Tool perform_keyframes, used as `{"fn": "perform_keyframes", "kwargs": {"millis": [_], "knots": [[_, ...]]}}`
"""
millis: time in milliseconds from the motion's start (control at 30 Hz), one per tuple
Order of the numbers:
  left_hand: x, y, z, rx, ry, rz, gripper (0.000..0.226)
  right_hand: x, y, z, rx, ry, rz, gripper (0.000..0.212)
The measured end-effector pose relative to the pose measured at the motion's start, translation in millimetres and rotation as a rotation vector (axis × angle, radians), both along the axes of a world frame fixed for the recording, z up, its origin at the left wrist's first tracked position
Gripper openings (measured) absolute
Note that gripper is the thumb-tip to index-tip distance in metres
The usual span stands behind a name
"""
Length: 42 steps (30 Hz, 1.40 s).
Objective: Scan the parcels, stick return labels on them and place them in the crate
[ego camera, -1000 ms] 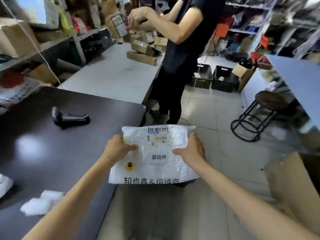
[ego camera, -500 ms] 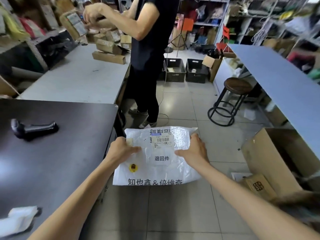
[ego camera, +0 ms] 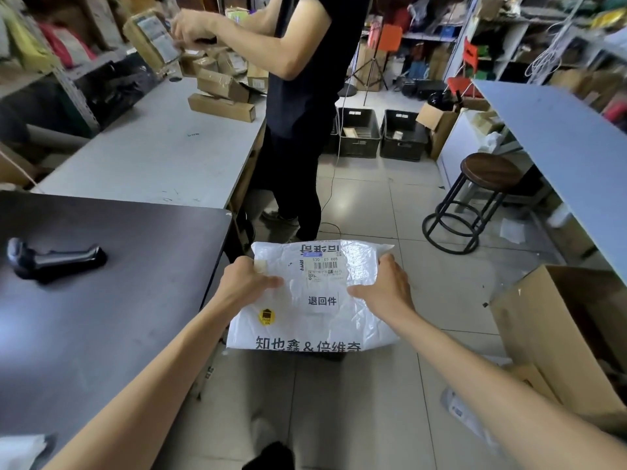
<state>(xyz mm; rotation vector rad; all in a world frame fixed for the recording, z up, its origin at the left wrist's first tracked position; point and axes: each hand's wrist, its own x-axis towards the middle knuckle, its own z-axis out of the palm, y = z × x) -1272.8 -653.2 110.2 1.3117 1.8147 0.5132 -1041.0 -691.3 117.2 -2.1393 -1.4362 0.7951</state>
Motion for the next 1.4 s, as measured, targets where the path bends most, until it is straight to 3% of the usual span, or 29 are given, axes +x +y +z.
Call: {"fn": "perform_keyframes", "kwargs": {"millis": [433, 600, 733, 900, 1133, 1267, 1333, 1400], "knots": [[-23, 159, -15, -0.014, -0.115, -0.123, 0.023, -27, 143, -2, -0.023, 0.030, -0.119, 0.062], [-24, 201, -23, -0.027, -0.111, -0.138, 0.032, -28, 181, -12, 0.006, 0.025, -0.124, 0.056], [-21, 220, -30, -0.031, -0.081, -0.109, 0.027, -23, 203, -24, 0.008, 0.040, -0.082, 0.062], [-12, 232, -51, -0.078, -0.067, -0.098, 0.031, -12, 215, -47, 0.006, 0.042, -0.072, 0.043], [10, 251, -109, -0.130, -0.054, -0.079, 0.026, 8, 234, -99, 0.017, 0.100, -0.122, 0.034], [20, 266, -161, -0.184, 0.015, -0.057, 0.051, 17, 249, -150, 0.000, 0.198, -0.154, 0.035], [25, 270, -189, -0.150, 0.158, -0.088, 0.073, 19, 258, -180, -0.012, 0.259, -0.181, 0.038], [27, 267, -213, -0.086, 0.340, -0.179, 0.078, 18, 267, -213, -0.038, 0.306, -0.188, 0.037]]}}
